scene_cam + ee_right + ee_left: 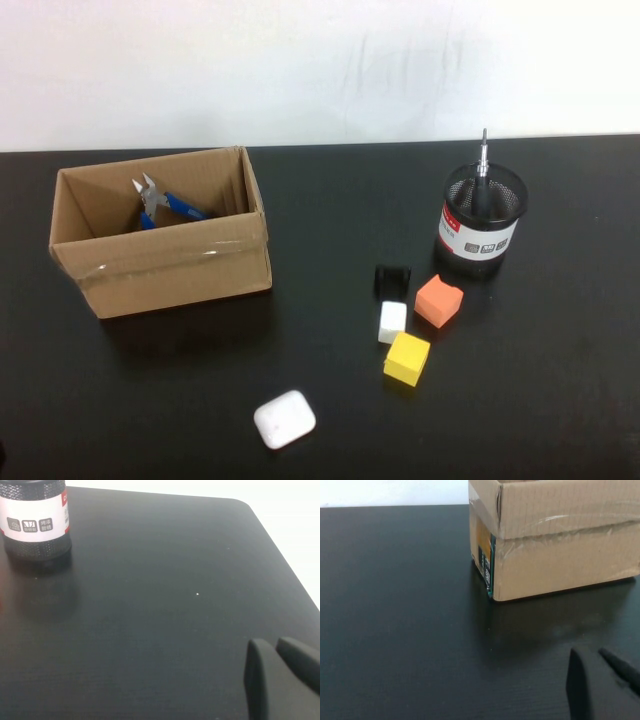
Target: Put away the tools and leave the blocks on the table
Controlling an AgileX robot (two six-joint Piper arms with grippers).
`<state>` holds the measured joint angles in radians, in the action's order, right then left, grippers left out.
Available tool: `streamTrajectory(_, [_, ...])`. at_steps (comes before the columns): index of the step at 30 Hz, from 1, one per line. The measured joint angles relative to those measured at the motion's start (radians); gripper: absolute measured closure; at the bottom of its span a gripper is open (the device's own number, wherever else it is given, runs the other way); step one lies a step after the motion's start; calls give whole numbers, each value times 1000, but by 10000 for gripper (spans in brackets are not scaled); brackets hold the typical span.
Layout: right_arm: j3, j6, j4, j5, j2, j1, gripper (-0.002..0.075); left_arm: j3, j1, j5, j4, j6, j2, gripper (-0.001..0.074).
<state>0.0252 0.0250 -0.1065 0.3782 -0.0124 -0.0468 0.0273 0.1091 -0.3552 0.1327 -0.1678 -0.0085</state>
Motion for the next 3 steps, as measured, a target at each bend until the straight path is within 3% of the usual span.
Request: streamTrajectory(3, [0, 0, 0, 0, 0, 0, 734, 0, 0, 0, 0, 0, 0, 735])
